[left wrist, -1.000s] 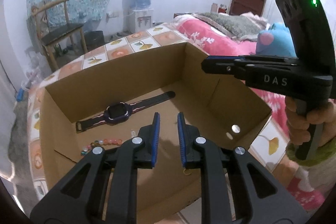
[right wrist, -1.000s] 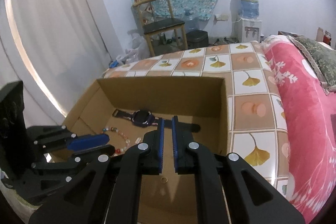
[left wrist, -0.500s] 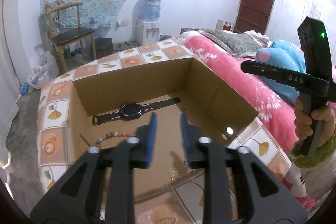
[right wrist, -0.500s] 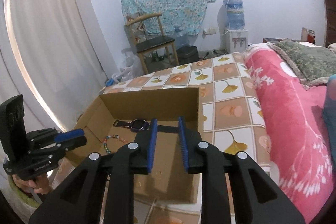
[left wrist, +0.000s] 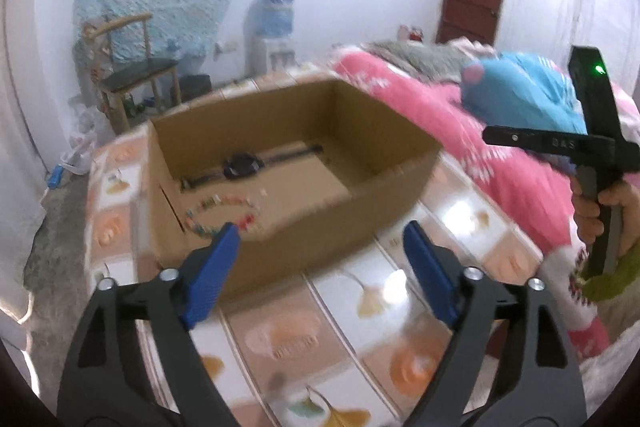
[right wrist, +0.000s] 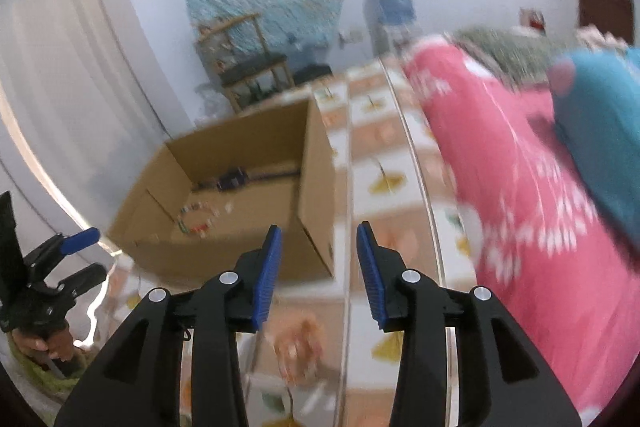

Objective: Organize jewelry

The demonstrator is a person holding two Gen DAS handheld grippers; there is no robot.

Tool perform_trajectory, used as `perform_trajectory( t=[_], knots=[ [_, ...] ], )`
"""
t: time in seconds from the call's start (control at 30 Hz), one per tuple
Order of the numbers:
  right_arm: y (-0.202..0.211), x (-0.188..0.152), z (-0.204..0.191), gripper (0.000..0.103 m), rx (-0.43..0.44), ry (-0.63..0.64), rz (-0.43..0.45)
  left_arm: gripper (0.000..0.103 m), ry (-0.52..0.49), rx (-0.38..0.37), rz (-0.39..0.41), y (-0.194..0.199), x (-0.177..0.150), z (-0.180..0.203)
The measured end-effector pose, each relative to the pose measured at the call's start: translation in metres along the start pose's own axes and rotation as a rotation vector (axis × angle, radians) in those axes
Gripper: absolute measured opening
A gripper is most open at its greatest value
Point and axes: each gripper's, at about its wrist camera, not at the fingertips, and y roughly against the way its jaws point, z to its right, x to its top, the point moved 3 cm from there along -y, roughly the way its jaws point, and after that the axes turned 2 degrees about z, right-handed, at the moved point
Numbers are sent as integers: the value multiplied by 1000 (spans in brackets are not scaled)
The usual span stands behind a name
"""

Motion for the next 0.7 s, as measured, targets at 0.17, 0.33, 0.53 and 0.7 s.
perform_trajectory(
  t=[0.17, 0.33, 0.53, 0.7],
  knots=[
    [-19, -44, 7, 38, -7, -51, -129, 87, 14, -29, -94, -14, -32, 15],
    [-36, -74, -6, 38, -14, -23, -210, 87, 62, -31, -157, -37, -49, 14],
    [-55, -94, -13, 26, -38, 7, -285, 87, 73, -14, -156, -49, -57, 18],
    [-67, -108, -16, 12, -24, 8, -334, 87, 86, -33, -151, -53, -63, 24]
  ],
)
